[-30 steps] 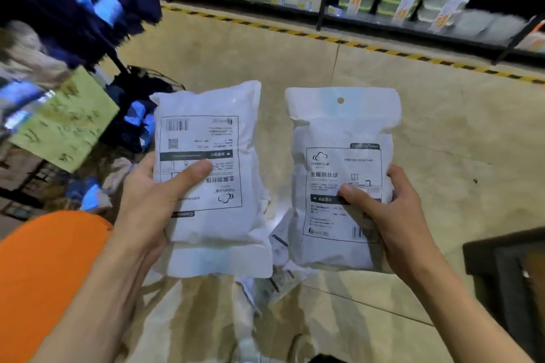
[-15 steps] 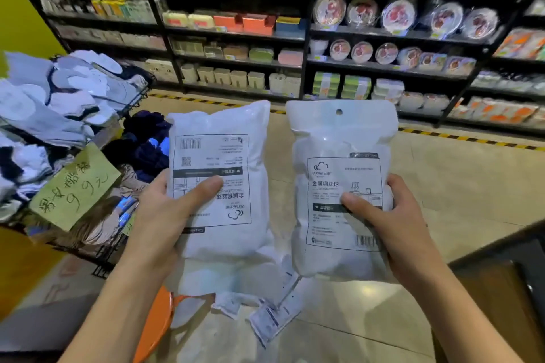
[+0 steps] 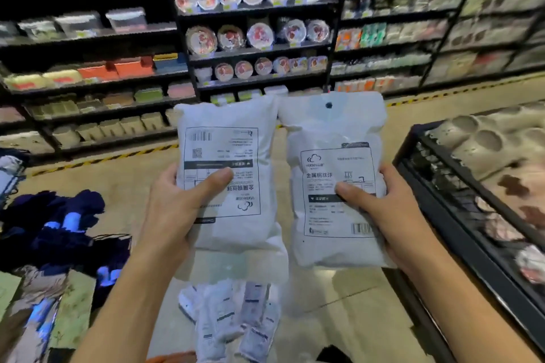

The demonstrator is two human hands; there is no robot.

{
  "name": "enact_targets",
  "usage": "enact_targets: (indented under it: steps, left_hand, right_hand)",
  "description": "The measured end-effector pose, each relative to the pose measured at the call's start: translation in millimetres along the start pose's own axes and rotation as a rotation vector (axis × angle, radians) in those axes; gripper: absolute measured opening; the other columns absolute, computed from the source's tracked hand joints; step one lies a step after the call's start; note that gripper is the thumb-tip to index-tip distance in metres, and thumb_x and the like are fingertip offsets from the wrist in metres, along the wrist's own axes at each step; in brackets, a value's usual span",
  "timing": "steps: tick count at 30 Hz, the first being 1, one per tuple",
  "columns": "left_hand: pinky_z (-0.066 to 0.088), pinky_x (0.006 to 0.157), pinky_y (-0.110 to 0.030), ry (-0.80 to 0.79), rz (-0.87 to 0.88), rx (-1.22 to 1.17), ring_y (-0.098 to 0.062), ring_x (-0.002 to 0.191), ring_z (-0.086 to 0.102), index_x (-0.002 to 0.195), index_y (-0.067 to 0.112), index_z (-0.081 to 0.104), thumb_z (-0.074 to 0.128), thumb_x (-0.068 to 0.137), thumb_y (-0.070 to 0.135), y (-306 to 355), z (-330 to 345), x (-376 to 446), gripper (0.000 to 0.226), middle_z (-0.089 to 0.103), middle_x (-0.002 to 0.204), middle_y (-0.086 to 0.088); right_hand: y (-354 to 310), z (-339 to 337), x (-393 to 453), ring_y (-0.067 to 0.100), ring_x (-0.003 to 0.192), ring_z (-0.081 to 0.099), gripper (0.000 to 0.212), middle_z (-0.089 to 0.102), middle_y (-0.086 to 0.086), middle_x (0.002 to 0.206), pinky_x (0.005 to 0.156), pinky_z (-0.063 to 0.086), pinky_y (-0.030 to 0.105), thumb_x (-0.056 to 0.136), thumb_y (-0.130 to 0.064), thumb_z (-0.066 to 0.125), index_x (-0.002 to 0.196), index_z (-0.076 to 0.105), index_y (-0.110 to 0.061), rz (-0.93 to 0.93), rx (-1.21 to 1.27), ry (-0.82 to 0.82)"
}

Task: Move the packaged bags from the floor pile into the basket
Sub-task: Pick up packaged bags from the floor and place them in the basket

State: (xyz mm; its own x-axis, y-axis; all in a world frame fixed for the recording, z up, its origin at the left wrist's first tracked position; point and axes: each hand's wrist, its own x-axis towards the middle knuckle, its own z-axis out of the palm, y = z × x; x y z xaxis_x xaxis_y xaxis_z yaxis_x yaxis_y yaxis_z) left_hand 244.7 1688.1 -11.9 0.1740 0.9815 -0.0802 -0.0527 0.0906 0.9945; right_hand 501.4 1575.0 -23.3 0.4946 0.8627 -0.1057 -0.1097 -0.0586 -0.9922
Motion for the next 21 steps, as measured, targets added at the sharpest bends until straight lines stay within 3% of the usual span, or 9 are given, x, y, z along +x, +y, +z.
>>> enact_targets:
  steps: [2,5,10,14,16,21]
  left_hand:
    - [0.064,0.064,-0.036,-0.139,-0.02,0.009,-0.028,0.089,0.08,0.119,0.013,0.072,0.084,0.071,0.024,-1,12,2,0.05,0.082,0.102,-0.007]
    - [0.065,0.068,-0.04,-0.327,-0.05,0.026,-0.029,0.09,0.08,0.116,0.016,0.072,0.083,0.075,0.02,-7,37,-4,0.042,0.081,0.103,-0.007]
    - [0.065,0.074,-0.046,-0.653,-0.081,0.056,-0.028,0.09,0.08,0.115,0.018,0.072,0.084,0.071,0.022,-23,106,-55,0.046,0.082,0.103,-0.006]
    - [0.065,0.069,-0.04,-0.963,-0.115,0.098,-0.026,0.091,0.08,0.122,0.017,0.071,0.084,0.067,0.025,-33,172,-134,0.057,0.081,0.105,-0.004]
    - [0.065,0.072,-0.04,-1.127,-0.104,0.111,-0.025,0.093,0.079,0.123,0.016,0.071,0.084,0.067,0.025,-34,203,-186,0.059,0.081,0.106,-0.004]
    - [0.063,0.062,-0.031,-1.479,-0.123,0.137,-0.018,0.086,0.08,0.11,0.024,0.074,0.083,0.067,0.023,-45,255,-345,0.045,0.082,0.097,0.003]
  right_hand:
    - [4,-14,-31,0.028,0.091,0.079,0.045,0.081,0.004,0.104,0.077,0.064,0.047,0.08,-0.013,0.085,0.117,0.06,-0.014,-0.001,0.012,0.134]
    - [10,-35,-89,0.026,0.092,0.08,0.044,0.081,0.004,0.107,0.072,0.065,0.039,0.082,-0.008,0.082,0.12,0.06,-0.014,0.022,0.087,0.327]
    - [22,-71,-209,0.028,0.093,0.08,0.049,0.081,0.004,0.108,0.071,0.065,0.039,0.08,-0.009,0.082,0.123,0.06,-0.016,0.014,0.164,0.66]
    - [30,-95,-319,0.026,0.092,0.079,0.063,0.081,0.004,0.105,0.068,0.063,0.035,0.063,-0.022,0.086,0.12,0.06,-0.014,-0.032,0.197,1.006]
    - [33,-105,-379,0.025,0.093,0.079,0.056,0.081,0.003,0.106,0.071,0.063,0.037,0.069,-0.017,0.087,0.119,0.06,-0.015,-0.043,0.201,1.171]
    - [45,-114,-537,0.022,0.09,0.08,0.041,0.081,0.0,0.103,0.069,0.065,0.035,0.083,-0.008,0.082,0.116,0.06,-0.017,-0.072,0.248,1.534]
